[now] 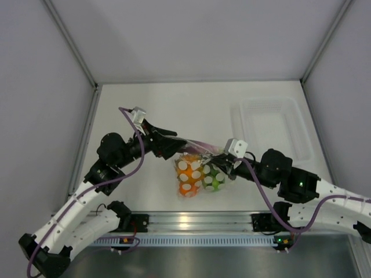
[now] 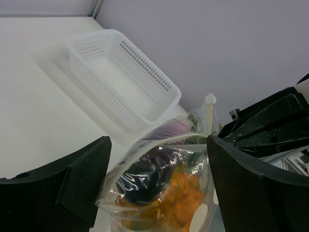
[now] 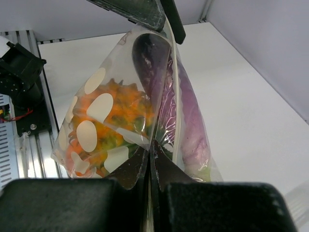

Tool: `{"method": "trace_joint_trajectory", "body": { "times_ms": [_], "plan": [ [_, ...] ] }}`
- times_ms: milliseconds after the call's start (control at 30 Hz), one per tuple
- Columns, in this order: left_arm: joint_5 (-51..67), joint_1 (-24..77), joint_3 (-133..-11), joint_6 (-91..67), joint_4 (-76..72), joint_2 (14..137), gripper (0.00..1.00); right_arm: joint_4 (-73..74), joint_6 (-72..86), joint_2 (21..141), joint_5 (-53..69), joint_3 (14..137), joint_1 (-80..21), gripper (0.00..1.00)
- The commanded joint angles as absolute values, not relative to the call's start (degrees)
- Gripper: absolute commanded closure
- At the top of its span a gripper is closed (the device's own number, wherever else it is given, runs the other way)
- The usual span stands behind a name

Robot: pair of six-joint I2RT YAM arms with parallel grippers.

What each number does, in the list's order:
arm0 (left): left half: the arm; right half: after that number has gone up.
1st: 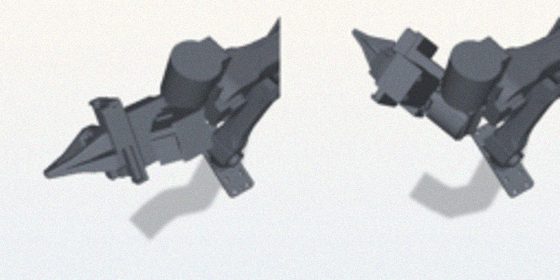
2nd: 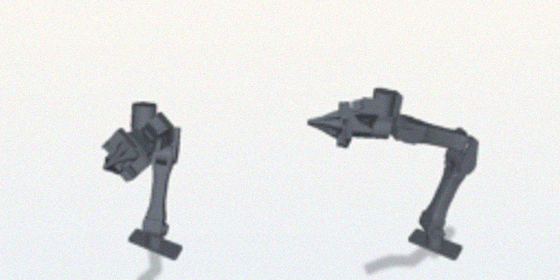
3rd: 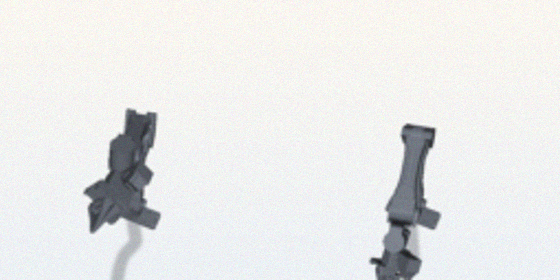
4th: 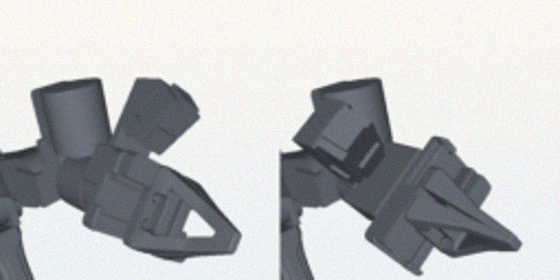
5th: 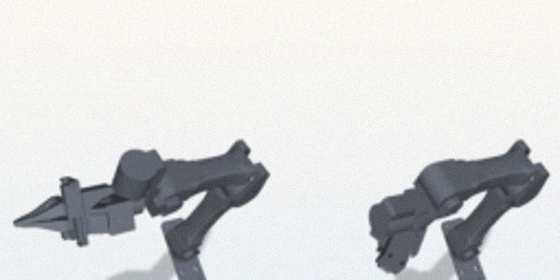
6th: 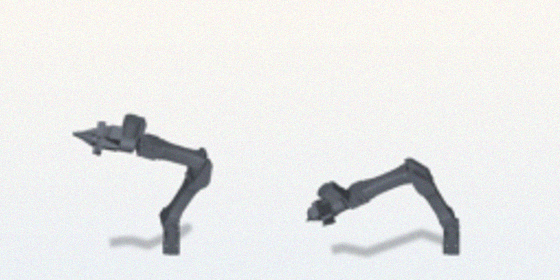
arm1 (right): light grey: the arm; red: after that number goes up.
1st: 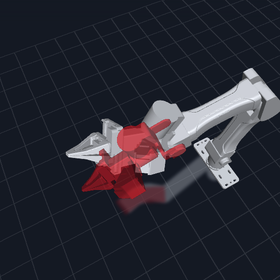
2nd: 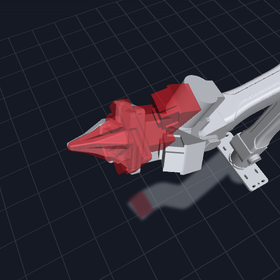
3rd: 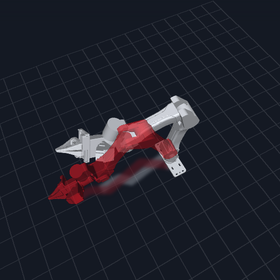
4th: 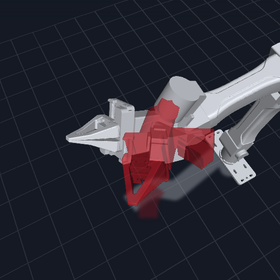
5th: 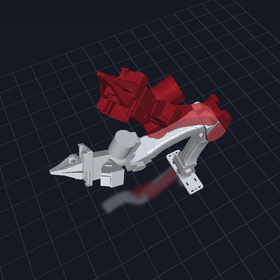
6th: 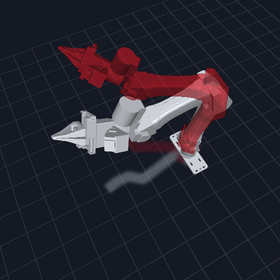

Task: Open the zip-top bag and remove the fake food

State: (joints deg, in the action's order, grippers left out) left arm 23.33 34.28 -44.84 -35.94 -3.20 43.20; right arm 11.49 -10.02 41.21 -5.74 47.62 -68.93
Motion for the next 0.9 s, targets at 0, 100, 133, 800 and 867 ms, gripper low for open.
{"method": "trace_joint_trajectory", "body": {
  "times_ms": [0, 100, 133, 800, 867],
  "plan": [
    [24.1, 34.5, -44.1, -36.6, -7.5, 41.7, 0.13, 3.3, -8.8, 39.9, -7.7, 48.3, -70.0, 1.00],
    [23.3, 34.5, -43.2, -36.6, -7.5, 40.6, 0.16, 2.6, -8.1, 39.2, -8.6, 47.9, -70.0, 1.00],
    [23.2, 34.5, -42.8, -36.7, -7.9, 40.3, 0.19, 2.4, -8.0, 38.6, -8.3, 47.7, -70.0, 1.00],
    [25.7, 34.5, -47.2, -36.0, -9.3, 41.8, 1.00, -1.9, -3.8, 35.3, -6.8, 41.8, -70.0, 0.73],
    [27.7, 34.5, -48.4, -35.2, -9.3, 42.1, 1.00, -1.9, -2.2, 34.1, -7.9, 39.7, -70.0, 0.61]
  ]
}}
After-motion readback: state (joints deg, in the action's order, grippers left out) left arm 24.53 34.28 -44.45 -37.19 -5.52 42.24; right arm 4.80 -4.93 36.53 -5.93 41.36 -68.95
